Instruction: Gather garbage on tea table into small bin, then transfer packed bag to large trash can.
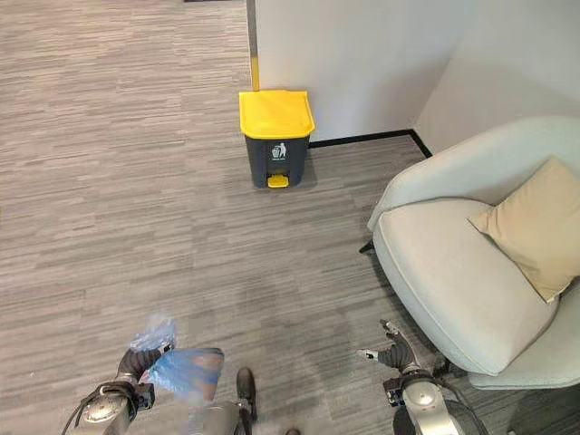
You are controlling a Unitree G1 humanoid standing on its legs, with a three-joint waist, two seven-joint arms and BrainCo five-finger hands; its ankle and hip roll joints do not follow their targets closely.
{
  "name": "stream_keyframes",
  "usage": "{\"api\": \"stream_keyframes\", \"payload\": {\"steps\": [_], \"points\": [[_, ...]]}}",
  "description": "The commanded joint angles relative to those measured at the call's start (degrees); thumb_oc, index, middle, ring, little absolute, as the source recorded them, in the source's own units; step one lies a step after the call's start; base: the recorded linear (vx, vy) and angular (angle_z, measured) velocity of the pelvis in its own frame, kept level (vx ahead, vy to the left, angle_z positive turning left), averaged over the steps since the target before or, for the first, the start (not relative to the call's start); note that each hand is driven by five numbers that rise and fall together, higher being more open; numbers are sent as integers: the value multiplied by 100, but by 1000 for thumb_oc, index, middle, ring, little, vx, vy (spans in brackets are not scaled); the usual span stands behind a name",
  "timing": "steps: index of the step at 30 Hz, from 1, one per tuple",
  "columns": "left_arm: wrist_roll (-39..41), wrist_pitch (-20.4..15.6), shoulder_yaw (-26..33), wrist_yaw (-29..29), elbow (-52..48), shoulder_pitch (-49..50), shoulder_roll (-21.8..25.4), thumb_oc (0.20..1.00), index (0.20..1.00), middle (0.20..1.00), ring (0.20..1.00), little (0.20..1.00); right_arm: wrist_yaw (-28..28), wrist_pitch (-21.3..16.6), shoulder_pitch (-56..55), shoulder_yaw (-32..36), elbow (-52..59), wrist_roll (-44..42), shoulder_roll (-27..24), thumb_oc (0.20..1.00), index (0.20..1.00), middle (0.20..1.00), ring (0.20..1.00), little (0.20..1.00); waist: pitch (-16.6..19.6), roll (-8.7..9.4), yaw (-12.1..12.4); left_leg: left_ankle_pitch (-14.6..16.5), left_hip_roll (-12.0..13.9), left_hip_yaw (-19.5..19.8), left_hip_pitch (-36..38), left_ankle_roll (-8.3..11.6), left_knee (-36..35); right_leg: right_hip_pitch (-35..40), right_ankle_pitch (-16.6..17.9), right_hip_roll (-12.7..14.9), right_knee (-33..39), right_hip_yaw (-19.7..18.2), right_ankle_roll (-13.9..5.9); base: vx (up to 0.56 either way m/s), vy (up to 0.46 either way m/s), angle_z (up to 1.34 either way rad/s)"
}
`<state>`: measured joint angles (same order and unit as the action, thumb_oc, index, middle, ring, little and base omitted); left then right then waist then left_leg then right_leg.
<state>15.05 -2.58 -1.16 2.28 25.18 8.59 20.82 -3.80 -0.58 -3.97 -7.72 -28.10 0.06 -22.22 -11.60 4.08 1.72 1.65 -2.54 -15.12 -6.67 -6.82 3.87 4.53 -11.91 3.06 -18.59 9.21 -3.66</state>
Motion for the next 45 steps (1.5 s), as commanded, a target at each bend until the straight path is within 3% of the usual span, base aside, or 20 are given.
{"api": "stream_keyframes", "payload": {"steps": [1, 4, 6, 8, 10, 11, 12, 13, 15, 16, 17, 18, 21, 25, 28, 33, 35, 39, 45], "points": [[-48, -263, 192, 66, -391, 15, 399, 200, 200, 200, 200, 200, 22, -158, 180, -9, 293, 49, -44, 1000, 1000, 1000, 1000, 1000, 94, 68, 82, 325, 147, 342, -184, 403, 421, -750, 853, 423, -218, -267, -457, 333, 206, 10], [-2, -297, 183, 90, -424, -1, 409, 200, 200, 200, 200, 200, 31, -141, 265, -38, 344, 40, -122, 1000, 1000, 1000, 1000, 1000, -95, -123, -122, 495, 127, 524, 343, 402, 142, -1582, 920, 310, 93, -132, -319, 429, 84, 37], [48, -320, 200, 108, -278, -95, 386, 200, 200, 200, 200, 200, 38, -131, 264, -69, 314, 34, -153, 1000, 1000, 1000, 1000, 1000, -225, -118, -297, 794, 66, 716, 864, 511, 70, -2027, 1308, 412, 1109, 134, -447, 683, -157, 56], [-11, -359, 137, 89, -265, -120, 363, 200, 200, 200, 200, 200, 73, -155, 140, -52, 379, 26, -174, 1000, 1000, 1000, 1000, 1000, -169, -38, -410, 1088, 87, 937, 1222, 701, 157, -1978, 1451, 510, 1305, 133, -479, 731, -351, 71], [-1, -356, 125, 69, -284, -59, 308, 200, 200, 200, 200, 200, 58, -181, 75, 6, 356, 15, -214, 1000, 1000, 1000, 1000, 1000, -43, -59, -452, 1019, 224, 941, 1230, 893, 433, -1828, 1442, 487, 1253, 201, -375, 445, -292, 106], [-23, -321, 97, 45, -310, -45, 289, 200, 200, 200, 200, 200, 34, -214, 51, 68, 370, -23, -245, 1000, 1000, 1000, 1000, 1000, 0, -90, -481, 780, 446, 884, 1144, 1082, 851, -1668, 1379, 420, 1260, 274, -285, 305, -306, 120], [1, -308, 93, 27, -314, -28, 280, 200, 200, 200, 200, 200, 22, -199, 35, 91, 387, -42, -248, 1000, 1000, 1000, 1000, 1000, 37, -57, -510, 572, 561, 852, 959, 1138, 1253, -1624, 1354, 429, 1279, 321, -222, 331, -364, 104], [75, -295, 70, 7, -292, -32, 222, 200, 200, 200, 200, 200, -26, -226, 42, 104, 395, -160, -309, 1000, 1000, 1000, 1000, 1000, 16, -40, -466, 374, 699, 895, 656, 1116, 1993, -1352, 1184, 253, 1338, 310, -36, 268, -292, 65], [92, -275, 28, 19, -185, -87, 188, 200, 200, 200, 200, 200, -36, -209, 37, 126, 351, -202, -338, 1000, 1000, 1000, 1000, 1000, 57, 5, -462, 301, 699, 895, 496, 1034, 1965, -1188, 1075, 215, 1400, 280, 31, 302, -188, 24], [71, -261, -43, -8, -193, -105, 174, 200, 200, 200, 200, 200, -59, -224, 42, 154, 390, -220, -394, 1000, 1000, 1000, 1000, 1000, 40, 11, -405, 573, 527, 1010, 264, 938, 1708, -997, 980, 187, 1520, 167, 16, 235, -74, -29], [70, -261, -43, -8, -192, -108, 176, 200, 200, 200, 200, 200, -58, -224, 43, 155, 390, -220, -392, 1000, 1000, 1000, 1000, 1000, 52, 25, -412, 547, 508, 1011, 249, 931, 1692, -1013, 993, 204, 1528, 170, 13, 238, -33, -44], [82, -269, -82, -25, -229, -114, 155, 200, 200, 200, 200, 200, -73, -222, 58, 170, 396, -202, -423, 1000, 1000, 1000, 1000, 1000, 42, 7, -388, 652, 312, 1111, 51, 923, 1316, -937, 965, 181, 1601, 71, -10, 107, 27, -61], [59, -266, -122, -7, -198, -157, 165, 200, 200, 200, 200, 200, -114, -240, 65, 198, 400, -244, -432, 1000, 1000, 1000, 1000, 1000, -41, -43, -323, 494, 110, 1217, -138, 955, 959, -850, 983, 130, 1692, -38, -38, 80, 35, -80], [52, -283, -97, -75, -281, -27, 115, 200, 200, 200, 200, 200, -29, -208, 51, 170, 347, -128, -400, 1000, 1000, 1000, 1000, 1000, 11, -140, -322, 490, 11, 1289, 21, 940, 662, -768, 983, 55, 1747, -243, -122, 124, 96, -61], [-30, -259, -56, -97, -263, 36, 186, 200, 200, 200, 200, 200, 22, -154, 65, 157, 325, -48, -334, 1000, 1000, 1000, 1000, 1000, 80, -160, -319, 518, -31, 1155, 291, 794, 336, -773, 979, 79, 1653, -452, -186, 152, 174, -74], [-59, -266, -13, -85, -296, 83, 236, 200, 200, 200, 200, 200, 56, -142, 93, 114, 332, -5, -302, 1000, 1000, 1000, 1000, 1000, 60, -161, -279, 599, -65, 1027, 389, 679, 341, -824, 961, 93, 1497, -626, -243, 63, 88, -37], [-80, -257, 75, -71, -335, 135, 297, 200, 200, 200, 200, 200, 105, -130, 155, 50, 347, 23, -262, 1000, 1000, 1000, 1000, 1000, 34, -177, -236, 717, -124, 968, 453, 547, 368, -950, 897, 93, 1169, -733, -313, 96, 138, -40], [-74, -251, 136, -10, -309, 132, 318, 200, 200, 200, 200, 200, 146, -128, 218, -29, 399, 61, -217, 1000, 1000, 1000, 1000, 1000, -32, -237, -204, 856, -121, 866, 626, 463, 361, -1353, 929, 174, 516, -583, -449, 83, 49, -28], [-8, -289, 164, 15, -293, 145, 323, 200, 200, 200, 200, 200, 152, -114, 306, -74, 463, 98, -289, 1000, 1000, 1000, 1000, 1000, -79, -268, -232, 1038, -42, 742, 932, 492, 265, -1773, 1303, 495, 1048, -17, -486, 145, -65, -23]]}}
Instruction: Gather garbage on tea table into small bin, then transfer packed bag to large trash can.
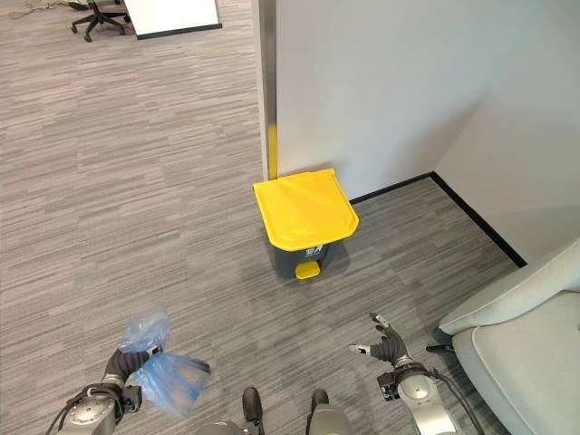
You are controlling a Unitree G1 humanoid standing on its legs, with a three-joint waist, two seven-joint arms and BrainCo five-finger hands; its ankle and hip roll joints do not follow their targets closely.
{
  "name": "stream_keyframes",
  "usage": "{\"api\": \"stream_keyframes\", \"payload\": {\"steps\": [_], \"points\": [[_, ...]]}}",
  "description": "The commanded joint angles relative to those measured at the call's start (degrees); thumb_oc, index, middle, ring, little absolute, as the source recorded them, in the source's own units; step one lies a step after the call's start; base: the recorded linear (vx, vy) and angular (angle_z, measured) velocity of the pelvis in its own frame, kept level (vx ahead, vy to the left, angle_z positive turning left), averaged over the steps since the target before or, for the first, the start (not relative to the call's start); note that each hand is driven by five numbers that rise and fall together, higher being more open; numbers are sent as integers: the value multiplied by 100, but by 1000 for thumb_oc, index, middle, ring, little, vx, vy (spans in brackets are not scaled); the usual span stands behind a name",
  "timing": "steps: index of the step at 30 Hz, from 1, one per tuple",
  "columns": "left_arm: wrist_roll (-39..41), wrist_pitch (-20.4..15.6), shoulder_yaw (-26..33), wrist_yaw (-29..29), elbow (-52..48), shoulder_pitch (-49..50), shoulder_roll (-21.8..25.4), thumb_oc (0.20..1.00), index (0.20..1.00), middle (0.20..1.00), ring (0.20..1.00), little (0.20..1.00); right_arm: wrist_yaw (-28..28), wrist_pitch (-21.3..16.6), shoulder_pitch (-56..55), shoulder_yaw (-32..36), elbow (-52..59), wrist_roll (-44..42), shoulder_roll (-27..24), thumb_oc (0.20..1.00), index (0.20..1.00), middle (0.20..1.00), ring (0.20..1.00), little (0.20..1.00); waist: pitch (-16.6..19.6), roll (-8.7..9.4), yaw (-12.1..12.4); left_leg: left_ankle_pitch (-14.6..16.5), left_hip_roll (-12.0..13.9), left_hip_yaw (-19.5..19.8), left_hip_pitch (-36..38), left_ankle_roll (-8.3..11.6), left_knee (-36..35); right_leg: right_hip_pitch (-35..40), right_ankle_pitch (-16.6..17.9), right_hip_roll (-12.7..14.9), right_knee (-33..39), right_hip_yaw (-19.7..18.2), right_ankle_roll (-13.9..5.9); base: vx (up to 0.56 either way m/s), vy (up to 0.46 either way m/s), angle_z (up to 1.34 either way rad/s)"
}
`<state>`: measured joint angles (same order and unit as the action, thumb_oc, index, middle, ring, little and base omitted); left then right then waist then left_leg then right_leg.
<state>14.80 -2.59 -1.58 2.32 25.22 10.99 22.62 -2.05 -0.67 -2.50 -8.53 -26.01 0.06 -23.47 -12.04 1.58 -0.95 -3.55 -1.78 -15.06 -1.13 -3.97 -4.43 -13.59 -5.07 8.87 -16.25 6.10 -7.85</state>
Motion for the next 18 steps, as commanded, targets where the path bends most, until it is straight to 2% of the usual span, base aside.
{"api": "stream_keyframes", "payload": {"steps": [1, 3, 4, 5, 6, 7, 10, 12, 13, 15, 16, 17, 18], "points": [[25, -299, 210, 11, -267, -115, 137, 200, 200, 200, 200, 200, -16, -96, 157, 1, 263, 108, -176, 1000, 1000, 1000, 1000, 1000, -53, -37, 0, 1623, -97, 765, 473, 225, 1103, -38, 666, -53, 956, 349, -75, 250, -122, -26], [27, -312, 210, 34, -238, -144, 141, 200, 200, 200, 200, 200, -22, -108, 146, 10, 241, 108, -177, 1000, 1000, 1000, 1000, 1000, -83, -43, -35, 1674, -80, 813, 554, 257, 1136, -116, 711, -13, 1049, 368, -94, 260, -170, 0], [4, -348, 193, 38, -234, -171, 135, 200, 200, 200, 200, 200, -9, -115, 53, 65, 256, 96, -174, 1000, 1000, 1000, 1000, 1000, -91, 12, -124, 1790, -73, 981, 756, 359, 1227, -171, 808, 73, 1135, 308, -169, 440, -358, 35], [21, -333, 176, 39, -260, -166, 94, 200, 200, 200, 200, 200, -26, -144, -14, 82, 241, 96, -172, 1000, 1000, 1000, 1000, 1000, 1, 24, -167, 1629, 50, 1073, 822, 550, 1384, -44, 880, 13, 1072, 263, -67, 532, -445, 101], [56, -329, 163, 21, -260, -153, 45, 200, 200, 200, 200, 200, -37, -142, -42, 111, 226, 88, -169, 1000, 1000, 1000, 1000, 1000, 56, 18, -175, 1523, 173, 1084, 814, 636, 1497, 12, 868, -6, 1060, 295, -13, 453, -448, 123], [79, -312, 76, 11, -255, -192, -2, 200, 200, 200, 200, 200, -103, -207, -85, 150, 238, -19, -212, 1000, 1000, 1000, 1000, 1000, 80, -17, -194, 1283, 408, 1158, 597, 750, 2087, 231, 742, -151, 1077, 338, 141, 289, -360, 101], [189, -277, 40, 6, -214, -263, -96, 200, 200, 200, 200, 200, -156, -202, -91, 203, 117, -91, -280, 1000, 1000, 1000, 1000, 1000, 136, -22, -228, 940, 626, 1120, 404, 835, 2372, 459, 528, -267, 1161, 472, 312, 185, -250, 44], [239, -260, 6, -6, -212, -308, -113, 200, 200, 200, 200, 200, -182, -173, -74, 233, 110, -96, -324, 1000, 1000, 1000, 1000, 1000, 138, -34, -202, 885, 625, 1140, 275, 781, 2318, 593, 373, -326, 1215, 499, 375, 139, -133, 3], [225, -269, -38, -4, -196, -352, -122, 200, 200, 200, 200, 200, -207, -196, -82, 274, 90, -144, -355, 1000, 1000, 1000, 1000, 1000, 133, 14, -187, 1072, 507, 1096, 65, 704, 2110, 700, 312, -305, 1326, 532, 359, 88, -71, 16], [224, -260, -57, -5, -184, -385, -122, 200, 200, 200, 200, 200, -227, -185, -75, 301, 77, -161, -367, 1000, 1000, 1000, 1000, 1000, 117, 54, -191, 1147, 482, 982, -102, 682, 2030, 767, 294, -260, 1385, 576, 350, 55, -38, 26], [224, -260, -58, -5, -183, -388, -120, 200, 200, 200, 200, 200, -227, -186, -74, 303, 76, -162, -366, 1000, 1000, 1000, 1000, 1000, 119, 55, -192, 1154, 480, 983, -111, 678, 2042, 765, 294, -257, 1388, 577, 346, 42, -17, 43], [210, -261, -75, -7, -166, -430, -106, 200, 200, 200, 200, 200, -258, -181, -79, 325, 38, -177, -371, 1000, 1000, 1000, 1000, 1000, 69, 91, -160, 1117, 478, 733, -422, 678, 1832, 868, 284, -225, 1472, 626, 350, 53, -1, 38], [194, -268, -78, -12, -136, -436, -100, 200, 200, 200, 200, 200, -273, -191, -75, 326, 32, -185, -367, 1000, 1000, 1000, 1000, 1000, 52, 81, -131, 1003, 490, 676, -506, 704, 1679, 926, 271, -250, 1513, 631, 330, 80, 3, 38]]}}
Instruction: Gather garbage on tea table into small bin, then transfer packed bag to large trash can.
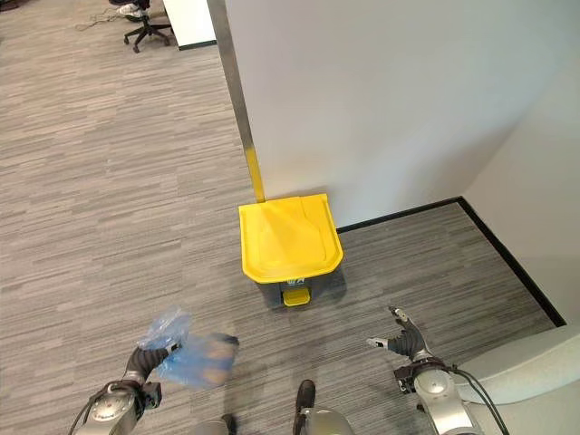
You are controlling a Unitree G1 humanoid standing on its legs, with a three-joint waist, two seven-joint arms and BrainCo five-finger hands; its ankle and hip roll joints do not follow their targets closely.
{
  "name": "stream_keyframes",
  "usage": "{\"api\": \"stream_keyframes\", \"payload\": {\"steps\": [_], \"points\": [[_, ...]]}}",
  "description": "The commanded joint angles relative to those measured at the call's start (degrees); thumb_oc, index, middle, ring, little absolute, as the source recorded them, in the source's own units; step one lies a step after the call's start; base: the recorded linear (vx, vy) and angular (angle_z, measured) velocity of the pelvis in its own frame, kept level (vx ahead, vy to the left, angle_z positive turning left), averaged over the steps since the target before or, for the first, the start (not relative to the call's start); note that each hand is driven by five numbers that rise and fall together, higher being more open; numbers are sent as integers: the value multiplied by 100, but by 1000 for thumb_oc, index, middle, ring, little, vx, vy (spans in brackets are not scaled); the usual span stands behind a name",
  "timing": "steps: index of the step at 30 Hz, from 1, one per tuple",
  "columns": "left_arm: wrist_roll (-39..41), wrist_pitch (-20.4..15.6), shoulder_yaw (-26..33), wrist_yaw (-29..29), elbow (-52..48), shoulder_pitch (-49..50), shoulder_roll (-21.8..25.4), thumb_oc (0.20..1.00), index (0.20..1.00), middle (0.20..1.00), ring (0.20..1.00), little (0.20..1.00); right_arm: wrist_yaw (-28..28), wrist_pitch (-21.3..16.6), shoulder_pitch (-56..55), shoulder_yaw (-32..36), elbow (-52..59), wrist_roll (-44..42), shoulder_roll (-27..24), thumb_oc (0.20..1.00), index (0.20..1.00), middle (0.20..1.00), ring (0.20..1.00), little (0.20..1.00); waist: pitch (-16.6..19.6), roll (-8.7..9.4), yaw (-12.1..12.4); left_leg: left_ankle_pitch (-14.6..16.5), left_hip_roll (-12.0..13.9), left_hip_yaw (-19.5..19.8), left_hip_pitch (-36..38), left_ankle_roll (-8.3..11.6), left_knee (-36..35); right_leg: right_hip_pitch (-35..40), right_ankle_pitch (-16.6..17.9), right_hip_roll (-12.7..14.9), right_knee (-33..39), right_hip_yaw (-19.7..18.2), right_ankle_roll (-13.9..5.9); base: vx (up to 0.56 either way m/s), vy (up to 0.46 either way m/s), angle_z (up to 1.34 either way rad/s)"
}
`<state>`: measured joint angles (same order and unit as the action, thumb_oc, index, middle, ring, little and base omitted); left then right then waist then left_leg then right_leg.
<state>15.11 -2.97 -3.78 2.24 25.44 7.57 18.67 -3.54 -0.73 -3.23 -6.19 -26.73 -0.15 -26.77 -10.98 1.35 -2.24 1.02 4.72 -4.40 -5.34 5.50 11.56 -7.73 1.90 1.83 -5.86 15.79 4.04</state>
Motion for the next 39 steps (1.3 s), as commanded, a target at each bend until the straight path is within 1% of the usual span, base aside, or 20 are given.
{"api": "stream_keyframes", "payload": {"steps": [1, 3, 4, 5, 6, 7, 8, 11, 12, 15, 18, 20, 22, 23, 24, 25, 27, 28, 31, 39], "points": [[151, -230, 133, -10, -156, -94, 293, 200, 200, 200, 200, 200, -127, -184, -7, 93, 97, -164, -37, 1000, 1000, 1000, 1000, 1000, -65, 116, 8, 473, -169, -414, -140, -229, 27, 407, -425, 447, 518, -345, -858, 92, 23, 14], [82, -209, 134, -10, -193, -59, 299, 200, 200, 200, 200, 200, -160, -159, -53, 105, 82, -175, 11, 1000, 1000, 1000, 1000, 1000, -122, 126, 86, 87, -155, -656, -505, -196, -109, 637, -510, 370, 567, -318, -822, 131, 57, -1], [65, -207, 141, -5, -212, -35, 297, 200, 200, 200, 200, 200, -174, -147, -72, 99, 77, -170, 35, 1000, 1000, 1000, 1000, 1000, -150, 131, 103, -11, -119, -776, -581, -176, -103, 694, -561, 351, 549, -327, -809, 105, 54, 7], [64, -206, 141, -5, -214, -31, 298, 200, 200, 200, 200, 200, -174, -147, -75, 98, 78, -169, 36, 1000, 1000, 1000, 1000, 1000, -175, 132, 116, 18, -112, -787, -552, -172, -81, 724, -578, 349, 541, -339, -810, 109, 97, 4], [30, -192, 175, -3, -220, 7, 295, 200, 200, 200, 200, 200, -160, -124, -98, 103, 92, -124, 56, 1000, 1000, 1000, 1000, 1000, -143, 107, 139, -2, -111, -850, -412, -193, -343, 735, -603, 312, 511, -369, -820, 177, 139, -5], [-25, -189, 207, -17, -239, 88, 305, 200, 200, 200, 200, 200, -142, -122, -115, 81, 94, -80, 101, 1000, 1000, 1000, 1000, 1000, -107, 102, 154, 37, -189, -754, -227, -248, -523, 806, -657, 306, 456, -399, -867, 169, 139, -23], [-25, -189, 209, -17, -240, 87, 305, 200, 200, 200, 200, 200, -142, -122, -113, 81, 94, -79, 102, 1000, 1000, 1000, 1000, 1000, -90, 103, 152, 12, -192, -753, -246, -250, -541, 782, -642, 306, 462, -398, -865, 228, 185, -33], [-56, -174, 286, -26, -267, 176, 374, 200, 200, 200, 200, 200, -94, -83, -100, 56, 82, -7, 216, 1000, 1000, 1000, 1000, 1000, -22, 172, 211, 137, -327, -682, -82, -394, -580, 810, -667, 404, 317, -575, -976, 135, 143, -25], [-56, -174, 286, -26, -267, 177, 374, 200, 200, 200, 200, 200, -94, -83, -101, 56, 82, -6, 216, 1000, 1000, 1000, 1000, 1000, -15, 172, 212, 135, -327, -683, -88, -394, -581, 802, -666, 403, 317, -576, -975, 101, 139, -36], [-29, -166, 384, 22, -270, 188, 468, 200, 200, 200, 200, 200, -50, -71, -23, -13, 77, 2, 307, 1000, 1000, 1000, 1000, 1000, -31, 207, 289, 312, -427, -694, 3, -566, -548, 637, -706, 510, -157, -714, -1097, 95, 152, -30], [-8, -172, 430, 59, -254, 173, 525, 200, 200, 200, 200, 200, -52, -77, 5, -30, 65, -19, 348, 1000, 1000, 1000, 1000, 1000, -57, 213, 324, 410, -466, -726, 57, -642, -507, 488, -693, 575, -463, -733, -1175, 78, 82, -19], [26, -189, 460, 91, -247, 156, 523, 200, 200, 200, 200, 200, -38, -50, 43, -41, 38, -16, 357, 1000, 1000, 1000, 1000, 1000, -103, 193, 308, 504, -527, -721, 222, -710, -533, 175, -525, 568, -724, -794, -1191, 138, 81, -6], [64, -193, 466, 114, -266, 156, 531, 200, 200, 200, 200, 200, -54, -46, 78, -38, 45, -30, 333, 1000, 1000, 1000, 1000, 1000, -148, 156, 282, 555, -557, -706, 339, -737, -602, -82, -398, 556, -673, -722, -1172, 159, 29, -21], [81, -193, 431, 161, -199, 136, 554, 200, 200, 200, 200, 200, -87, -49, 74, -65, -3, -34, 304, 1000, 1000, 1000, 1000, 1000, -203, 132, 195, 564, -583, -635, 442, -735, -658, -308, -345, 460, -570, -764, -1152, 193, -19, -14], [93, -213, 442, 135, -232, 162, 543, 200, 200, 200, 200, 200, -54, -30, 33, -34, 22, -61, 327, 1000, 1000, 1000, 1000, 1000, -217, 138, 168, 595, -611, -518, 472, -741, -609, -211, -402, 416, -526, -847, -1172, 144, -26, 8], [92, -213, 445, 135, -232, 161, 545, 200, 200, 200, 200, 200, -54, -29, 35, -35, 23, -61, 330, 1000, 1000, 1000, 1000, 1000, -202, 144, 166, 575, -614, -518, 449, -741, -614, -225, -379, 418, -504, -846, -1169, 164, -58, 27], [51, -228, 418, 76, -222, 173, 504, 200, 200, 200, 200, 200, -48, -49, -20, -14, -1, -68, 309, 1000, 1000, 1000, 1000, 1000, -143, 179, 149, 624, -670, -408, 516, -739, -623, -25, -374, 357, -242, -990, -1113, 227, -117, 56], [61, -216, 417, 23, -227, 210, 469, 200, 200, 200, 200, 200, -51, -62, -52, 16, -23, -94, 234, 1000, 1000, 1000, 1000, 1000, -44, 174, 160, 610, -652, -350, 531, -675, -672, 131, -339, 322, 12, -963, -1059, 226, -141, 65], [84, -197, 399, 27, -184, 206, 436, 200, 200, 200, 200, 200, -69, -78, -64, 38, -35, -132, 201, 1000, 1000, 1000, 1000, 1000, 12, 187, 173, 604, -640, -304, 549, -640, -708, 274, -338, 292, 211, -917, -1029, 126, -74, 22], [139, -175, 439, 50, -124, 220, 398, 200, 200, 200, 200, 200, -76, -71, -96, 85, -118, -166, 221, 1000, 1000, 1000, 1000, 1000, 70, 233, 198, 675, -642, -249, 617, -640, -723, 523, -402, 282, 382, -904, -1025, 51, 19, 1]]}}
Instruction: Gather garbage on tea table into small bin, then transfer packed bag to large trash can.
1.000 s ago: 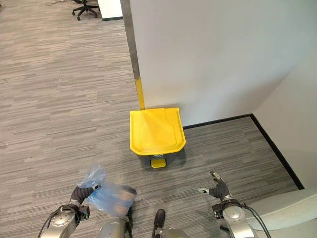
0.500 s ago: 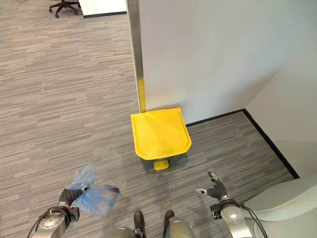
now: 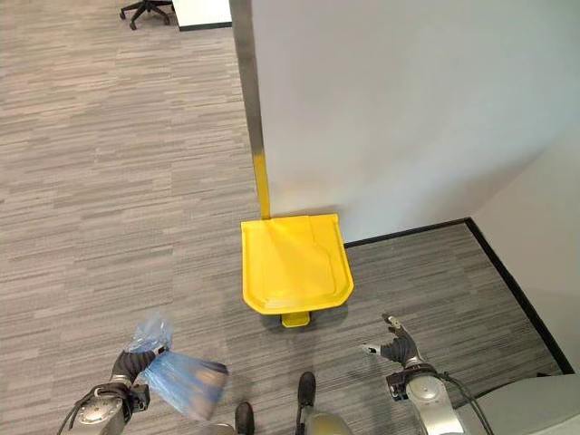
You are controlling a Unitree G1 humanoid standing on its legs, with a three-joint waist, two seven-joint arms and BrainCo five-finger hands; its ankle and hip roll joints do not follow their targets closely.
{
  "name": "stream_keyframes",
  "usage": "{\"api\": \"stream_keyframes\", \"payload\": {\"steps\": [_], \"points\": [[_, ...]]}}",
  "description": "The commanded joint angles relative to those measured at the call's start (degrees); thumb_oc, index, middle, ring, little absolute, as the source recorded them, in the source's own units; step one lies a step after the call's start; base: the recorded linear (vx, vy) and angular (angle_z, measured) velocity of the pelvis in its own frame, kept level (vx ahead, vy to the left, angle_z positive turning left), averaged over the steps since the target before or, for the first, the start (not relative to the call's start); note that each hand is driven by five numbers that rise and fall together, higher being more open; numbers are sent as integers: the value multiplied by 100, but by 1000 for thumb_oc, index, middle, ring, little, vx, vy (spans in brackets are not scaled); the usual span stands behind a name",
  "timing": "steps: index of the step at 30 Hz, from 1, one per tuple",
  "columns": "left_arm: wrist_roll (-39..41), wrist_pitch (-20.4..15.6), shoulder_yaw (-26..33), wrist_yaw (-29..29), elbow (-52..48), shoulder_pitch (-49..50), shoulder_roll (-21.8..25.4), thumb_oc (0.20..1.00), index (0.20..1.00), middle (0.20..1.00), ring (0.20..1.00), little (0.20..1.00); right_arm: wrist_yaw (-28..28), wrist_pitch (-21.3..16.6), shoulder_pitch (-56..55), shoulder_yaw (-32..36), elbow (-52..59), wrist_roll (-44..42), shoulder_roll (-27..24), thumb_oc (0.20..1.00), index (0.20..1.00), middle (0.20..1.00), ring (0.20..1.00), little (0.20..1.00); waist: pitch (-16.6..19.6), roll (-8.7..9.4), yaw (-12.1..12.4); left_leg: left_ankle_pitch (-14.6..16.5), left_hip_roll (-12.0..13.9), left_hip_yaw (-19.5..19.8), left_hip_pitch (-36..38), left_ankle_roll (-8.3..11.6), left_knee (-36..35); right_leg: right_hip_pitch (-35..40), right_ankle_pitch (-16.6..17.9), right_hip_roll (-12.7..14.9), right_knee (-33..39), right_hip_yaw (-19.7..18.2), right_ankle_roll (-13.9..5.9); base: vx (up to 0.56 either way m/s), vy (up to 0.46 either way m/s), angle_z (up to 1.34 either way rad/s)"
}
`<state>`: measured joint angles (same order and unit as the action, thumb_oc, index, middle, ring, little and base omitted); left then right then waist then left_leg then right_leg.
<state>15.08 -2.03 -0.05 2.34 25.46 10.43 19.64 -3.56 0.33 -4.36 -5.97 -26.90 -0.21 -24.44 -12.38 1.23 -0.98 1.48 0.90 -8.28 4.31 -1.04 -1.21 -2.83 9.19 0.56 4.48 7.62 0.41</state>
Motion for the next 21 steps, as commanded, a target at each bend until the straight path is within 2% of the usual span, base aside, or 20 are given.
{"api": "stream_keyframes", "payload": {"steps": [1, 3, 9, 10, 11, 13, 17, 18, 19, 21], "points": [[156, -264, 74, 70, -62, -107, 319, 200, 200, 200, 200, 200, -77, -169, 72, 58, -148, -176, 12, 1000, 1000, 1000, 1000, 1000, 210, 278, 89, 673, -287, 133, -372, -5, 605, 37, -1107, 439, -661, -112, -702, 6, 87, -2], [159, -268, 75, 84, -59, -108, 338, 200, 200, 200, 200, 200, -84, -159, 98, 49, -159, -171, 28, 1000, 1000, 1000, 1000, 1000, 194, 307, 108, 710, -318, 138, -410, -25, 653, 4, -1081, 461, -687, -133, -738, -35, 122, -7], [101, -265, 106, 108, -103, -183, 473, 200, 200, 200, 200, 200, -77, -165, 229, -12, -134, -149, 92, 1000, 1000, 1000, 1000, 1000, 9, 283, 139, 833, -405, 140, -517, -164, 809, -632, -1005, 614, -1816, -199, -973, -19, 124, -16], [79, -269, 83, 108, -88, -222, 471, 200, 200, 200, 200, 200, -61, -148, 247, -25, -87, -149, 107, 1000, 1000, 1000, 1000, 1000, -72, 268, 86, 916, -473, 208, -364, -181, 809, -927, -933, 531, -2012, -241, -957, 84, 104, -3], [78, -268, 83, 108, -88, -222, 469, 200, 200, 200, 200, 200, -60, -147, 247, -24, -86, -149, 105, 1000, 1000, 1000, 1000, 1000, -83, 263, 85, 928, -470, 211, -351, -181, 812, -919, -948, 529, -2028, -238, -957, 182, 101, 0], [82, -294, 59, 129, -97, -265, 468, 200, 200, 200, 200, 200, -126, -198, 263, 19, -61, -211, 69, 1000, 1000, 1000, 1000, 1000, -176, 243, -24, 1095, -625, 310, 0, -204, 722, -1395, -650, 509, -1627, -67, -909, 254, 63, 9], [102, -321, 38, 142, -29, -414, 435, 200, 200, 200, 200, 200, -167, -169, 181, 112, -11, -284, 60, 1000, 1000, 1000, 1000, 1000, -300, 221, -267, 1395, -739, 699, 300, -110, 900, -1690, -439, 477, -687, 31, -1052, 324, -29, 57], [57, -339, 1, 126, -2, -477, 407, 200, 200, 200, 200, 200, -202, -196, 44, 245, 30, -360, 46, 1000, 1000, 1000, 1000, 1000, -279, 257, -394, 1659, -839, 961, 451, -64, 1026, -1735, -307, 470, -491, -79, -1084, 455, -96, 112], [72, -329, -3, 115, -8, -490, 398, 200, 200, 200, 200, 200, -201, -195, -30, 341, 51, -411, 41, 1000, 1000, 1000, 1000, 1000, -252, 268, -460, 1759, -859, 1090, 539, -37, 1048, -1765, -206, 481, -559, -269, -1027, 479, -125, 100], [80, -334, -28, 110, -7, -501, 384, 200, 200, 200, 200, 200, -208, -202, -61, 392, 36, -448, 31, 1000, 1000, 1000, 1000, 1000, -218, 253, -490, 1850, -836, 1179, 570, 2, 1127, -1775, -139, 520, -642, -318, -1004, 160, -53, 100]]}}
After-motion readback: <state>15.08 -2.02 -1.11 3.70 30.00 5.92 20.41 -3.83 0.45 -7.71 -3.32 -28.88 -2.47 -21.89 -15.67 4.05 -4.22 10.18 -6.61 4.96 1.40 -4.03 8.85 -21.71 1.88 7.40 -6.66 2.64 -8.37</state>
